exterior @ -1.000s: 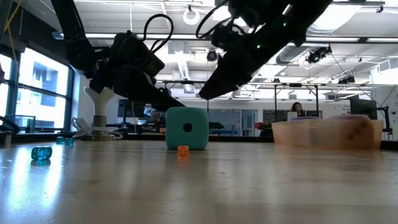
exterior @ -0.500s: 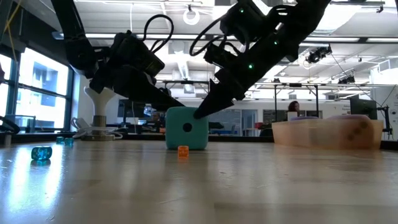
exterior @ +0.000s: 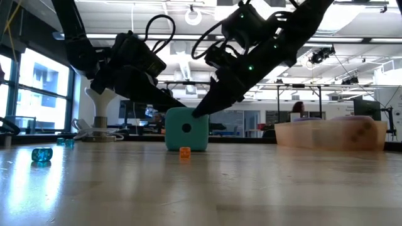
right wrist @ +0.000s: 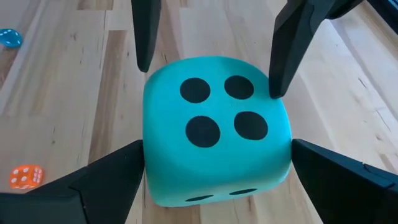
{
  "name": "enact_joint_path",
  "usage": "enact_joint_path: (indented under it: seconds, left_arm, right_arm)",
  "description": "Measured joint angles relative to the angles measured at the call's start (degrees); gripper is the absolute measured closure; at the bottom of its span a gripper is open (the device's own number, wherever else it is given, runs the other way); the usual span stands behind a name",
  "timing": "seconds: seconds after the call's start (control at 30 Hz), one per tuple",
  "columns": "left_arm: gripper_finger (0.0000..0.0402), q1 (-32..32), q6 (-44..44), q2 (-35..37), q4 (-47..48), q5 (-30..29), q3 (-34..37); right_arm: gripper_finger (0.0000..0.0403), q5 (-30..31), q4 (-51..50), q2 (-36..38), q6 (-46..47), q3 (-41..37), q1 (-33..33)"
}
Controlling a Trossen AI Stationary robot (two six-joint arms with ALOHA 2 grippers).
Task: Pick & Place Dice
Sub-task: Put the green large die into the orange bin
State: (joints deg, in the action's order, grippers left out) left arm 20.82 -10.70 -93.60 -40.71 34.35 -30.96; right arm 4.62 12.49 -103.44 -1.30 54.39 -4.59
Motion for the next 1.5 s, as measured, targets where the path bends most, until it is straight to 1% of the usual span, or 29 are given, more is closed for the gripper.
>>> enact_joint_path:
  seconds: [0.23, 0.3, 0.37, 0.53, 0.63, 0.77, 1.0, 1.2, 1.37, 1.5]
  left_arm:
    - [0.0049, 0.0, 0.0, 0.0, 0.0, 0.1, 0.0]
    - [0.0049, 0.0, 0.1, 0.0, 0.0, 0.1, 0.0]
    - [0.0049, 0.0, 0.2, 0.0, 0.0, 0.1, 0.0]
    - [0.0049, 0.0, 0.2, 0.0, 0.0, 0.1, 0.0]
    - [0.0049, 0.0, 2.4, 0.0, -0.2, 0.0, 0.0]
    - [0.0049, 0.0, 3.4, 0.1, -0.3, -1.2, 0.0]
    - [0.0049, -1.2, -1.1, 0.0, -1.6, -2.9, 0.0]
    - [0.0049, -3.2, -3.6, 0.3, -5.0, -5.2, 0.0]
    - [0.0049, -3.7, -3.8, 0.3, -7.9, -6.0, 0.0]
    - [0.0049, -3.2, -1.9, 0.3, -8.4, -6.1, 0.0]
  right_arm:
    - [0.0014, -0.1, 0.3, -1.0, 0.0, 0.0, -0.3]
    - [0.0021, 0.0, 0.2, -1.0, 0.0, 0.0, -0.3]
    - [0.0035, -0.1, 0.1, -1.0, 0.0, 0.0, -0.3]
    - [0.0086, -0.3, 0.0, -1.0, 0.0, 0.0, -0.3]
    - [0.0102, -0.5, -0.1, -1.0, 0.0, 0.0, -0.3]
    - [0.0100, -0.5, -0.1, -1.0, 0.0, 0.0, -0.3]
    - [0.0104, -0.1, -0.7, -1.1, 0.1, 0.0, 0.1]
    - [0.0108, 0.6, -2.7, -1.1, 3.3, 0.1, 0.8]
    - [0.0109, 4.5, -6.7, -0.8, 5.9, 0.3, 1.8]
    - [0.0109, 7.1, -10.5, 0.3, 7.8, 0.2, 3.0]
